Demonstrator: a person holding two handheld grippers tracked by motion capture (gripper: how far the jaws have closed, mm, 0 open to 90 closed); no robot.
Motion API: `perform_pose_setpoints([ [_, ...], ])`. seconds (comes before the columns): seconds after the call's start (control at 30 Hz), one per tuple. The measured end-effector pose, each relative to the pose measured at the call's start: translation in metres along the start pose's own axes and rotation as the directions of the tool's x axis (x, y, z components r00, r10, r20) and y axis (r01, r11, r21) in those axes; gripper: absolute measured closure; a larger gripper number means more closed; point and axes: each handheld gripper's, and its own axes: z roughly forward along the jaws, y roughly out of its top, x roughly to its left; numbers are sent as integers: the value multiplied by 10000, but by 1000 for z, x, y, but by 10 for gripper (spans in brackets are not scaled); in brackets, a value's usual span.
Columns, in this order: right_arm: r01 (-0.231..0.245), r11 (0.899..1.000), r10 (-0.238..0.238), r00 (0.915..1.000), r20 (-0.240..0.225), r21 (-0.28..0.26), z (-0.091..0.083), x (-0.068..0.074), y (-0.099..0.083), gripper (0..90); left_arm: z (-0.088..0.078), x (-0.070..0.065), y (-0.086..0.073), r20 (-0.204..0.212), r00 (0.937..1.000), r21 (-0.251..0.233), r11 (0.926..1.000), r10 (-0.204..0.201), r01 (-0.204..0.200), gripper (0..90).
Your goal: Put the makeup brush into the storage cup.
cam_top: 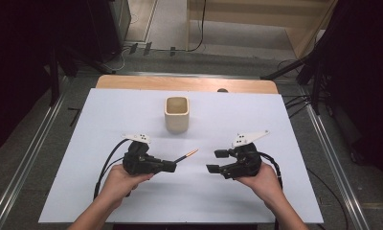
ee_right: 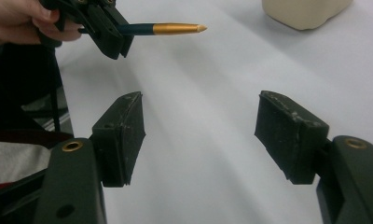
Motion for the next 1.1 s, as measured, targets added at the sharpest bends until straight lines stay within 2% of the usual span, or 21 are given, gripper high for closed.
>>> perform_pose_setpoints([
  [0.2, -103, 9996, 105, 9999, 56, -282, 3, 8, -6, 321, 0, -2, -6, 192, 9996, -817, 9964, -219, 234, 850],
  [0.3, -187, 9981, 187, 9998, 3, -584, 3, 11, -9, 321, 2, -2, -9, 487, 9974, -1154, 9916, -539, 592, 849],
  [0.37, -169, 9972, 167, 9999, -34, -733, 4, 13, -11, 320, 3, -4, -11, 431, 9977, -1259, 9904, -525, 575, 849],
  [0.47, -166, 9957, 165, 9999, -22, -906, 5, 16, -13, 308, 5, -8, -12, 260, 9992, -1411, 9894, -302, 336, 849],
  [0.57, -166, 9945, 166, 9999, -14, -1029, 5, 18, -15, 308, 5, -10, -14, 203, 9997, -1750, 9844, -141, 175, 849],
  [0.9, -976, 9779, 902, 9948, -477, -1851, 8, 24, -15, 304, 11, -13, -19, 269, 9992, -2622, 9644, -282, 343, 849],
  [1.07, -1151, 9713, 1047, 9927, -607, -2082, 12, 23, -15, 271, 16, -13, -21, 413, 9986, -2803, 9590, -316, 419, 849],
  [1.1, -1250, 9696, 1111, 9908, -768, -2103, 12, 23, -15, 262, 17, -13, -21, 439, 9985, -2801, 9589, -336, 446, 849],
])
